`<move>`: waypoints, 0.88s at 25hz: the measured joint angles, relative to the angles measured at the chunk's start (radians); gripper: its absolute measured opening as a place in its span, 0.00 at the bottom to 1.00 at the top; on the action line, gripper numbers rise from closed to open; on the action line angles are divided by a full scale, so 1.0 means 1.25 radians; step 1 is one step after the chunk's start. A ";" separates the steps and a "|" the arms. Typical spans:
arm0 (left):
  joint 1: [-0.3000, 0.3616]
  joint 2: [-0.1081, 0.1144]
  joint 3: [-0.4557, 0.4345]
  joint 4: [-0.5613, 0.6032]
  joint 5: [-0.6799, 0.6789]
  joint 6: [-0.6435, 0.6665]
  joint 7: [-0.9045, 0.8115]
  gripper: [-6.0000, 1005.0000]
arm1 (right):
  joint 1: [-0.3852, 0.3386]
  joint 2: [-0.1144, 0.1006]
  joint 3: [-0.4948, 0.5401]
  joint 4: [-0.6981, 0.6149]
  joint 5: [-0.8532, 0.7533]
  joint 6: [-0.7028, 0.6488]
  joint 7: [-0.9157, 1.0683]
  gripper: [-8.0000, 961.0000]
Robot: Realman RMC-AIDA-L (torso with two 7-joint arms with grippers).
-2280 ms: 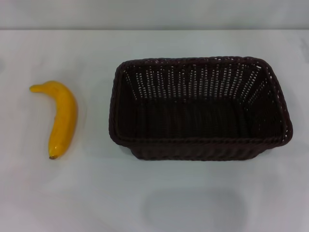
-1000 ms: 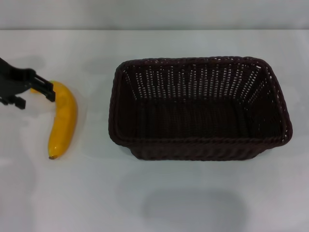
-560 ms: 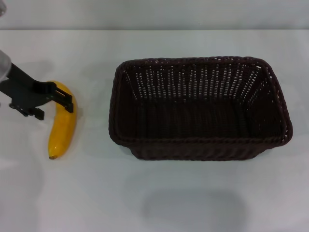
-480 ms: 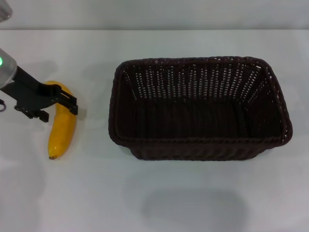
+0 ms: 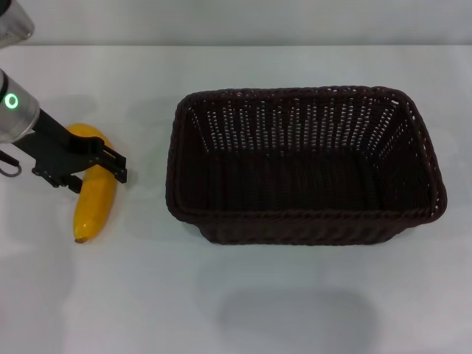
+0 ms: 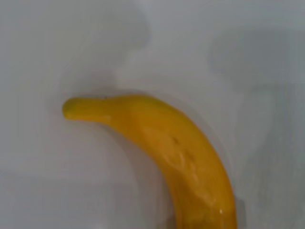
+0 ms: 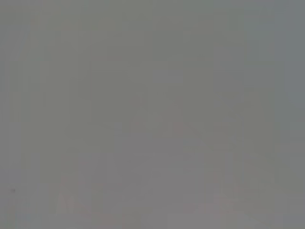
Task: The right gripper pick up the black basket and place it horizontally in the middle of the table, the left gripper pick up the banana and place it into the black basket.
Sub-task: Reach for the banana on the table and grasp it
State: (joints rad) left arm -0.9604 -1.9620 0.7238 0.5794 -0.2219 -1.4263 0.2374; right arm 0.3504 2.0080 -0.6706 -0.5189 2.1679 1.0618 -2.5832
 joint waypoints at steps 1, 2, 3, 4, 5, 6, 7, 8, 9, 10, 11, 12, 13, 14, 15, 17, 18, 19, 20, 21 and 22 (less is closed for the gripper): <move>-0.002 -0.001 0.001 -0.003 0.006 0.001 -0.001 0.78 | 0.000 0.000 0.003 0.000 0.001 0.000 0.000 0.87; -0.006 -0.002 0.001 -0.008 0.015 0.003 -0.001 0.78 | 0.001 0.000 0.005 0.001 0.001 0.000 0.000 0.87; -0.009 -0.004 0.001 -0.013 0.022 0.004 -0.002 0.78 | 0.001 0.001 0.007 0.001 0.001 -0.001 0.000 0.87; -0.013 -0.005 0.002 -0.019 0.031 0.006 -0.002 0.78 | 0.001 0.001 0.007 0.002 0.001 -0.002 0.000 0.87; -0.017 -0.006 0.002 -0.023 0.038 0.006 -0.002 0.78 | 0.001 0.001 0.007 0.002 0.001 -0.003 0.000 0.87; -0.020 -0.007 0.002 -0.027 0.047 0.007 -0.002 0.78 | 0.001 0.001 0.008 0.002 0.001 -0.006 0.000 0.87; -0.023 -0.007 0.003 -0.029 0.055 0.007 -0.003 0.78 | 0.001 0.001 0.008 0.002 0.001 -0.008 0.000 0.87; -0.025 -0.007 0.003 -0.030 0.060 0.006 -0.003 0.78 | 0.001 0.001 0.008 0.002 0.001 -0.009 0.000 0.87; -0.027 -0.007 0.003 -0.030 0.062 0.006 -0.004 0.77 | 0.002 0.001 0.008 0.002 0.001 -0.010 0.000 0.87; -0.028 -0.007 0.004 -0.030 0.064 0.006 -0.004 0.77 | 0.002 0.001 0.008 0.002 0.001 -0.012 0.000 0.87; -0.029 -0.007 0.005 -0.030 0.064 0.006 -0.005 0.77 | 0.002 0.001 0.008 0.002 0.001 -0.013 0.000 0.87; -0.029 -0.007 0.005 -0.030 0.064 0.005 -0.005 0.77 | 0.002 0.001 0.008 0.002 0.001 -0.015 0.000 0.87; -0.029 -0.007 0.006 -0.030 0.064 0.006 -0.004 0.77 | 0.002 0.001 0.008 0.002 0.001 -0.017 0.000 0.87; -0.029 -0.007 0.006 -0.030 0.065 0.006 -0.003 0.77 | 0.002 0.001 0.008 0.002 0.001 -0.018 0.000 0.87; -0.029 -0.007 0.009 -0.030 0.065 0.006 -0.001 0.74 | 0.003 0.001 0.008 0.002 0.001 -0.020 0.000 0.87; -0.029 -0.007 0.021 -0.030 0.064 0.007 0.001 0.67 | 0.004 0.001 0.008 0.002 0.001 -0.020 0.000 0.87; -0.029 -0.007 0.026 -0.030 0.063 0.007 0.001 0.64 | 0.004 0.001 0.008 0.002 0.001 -0.020 0.000 0.87; -0.029 -0.008 0.033 -0.030 0.062 0.008 0.001 0.61 | 0.005 0.001 0.008 0.004 0.001 -0.020 0.000 0.87; -0.029 -0.008 0.037 -0.030 0.062 0.009 0.001 0.58 | 0.007 0.001 0.008 0.005 0.001 -0.020 0.000 0.87; -0.029 -0.008 0.040 -0.028 0.062 0.009 0.001 0.54 | 0.008 0.001 0.008 0.007 0.001 -0.020 0.000 0.87; -0.028 -0.008 0.041 -0.025 0.063 0.011 0.001 0.53 | 0.009 0.001 0.008 0.008 0.001 -0.020 0.000 0.87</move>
State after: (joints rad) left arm -0.9959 -1.9716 0.7750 0.5486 -0.1430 -1.4121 0.2393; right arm 0.3618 2.0095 -0.6611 -0.5087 2.1691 1.0365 -2.5832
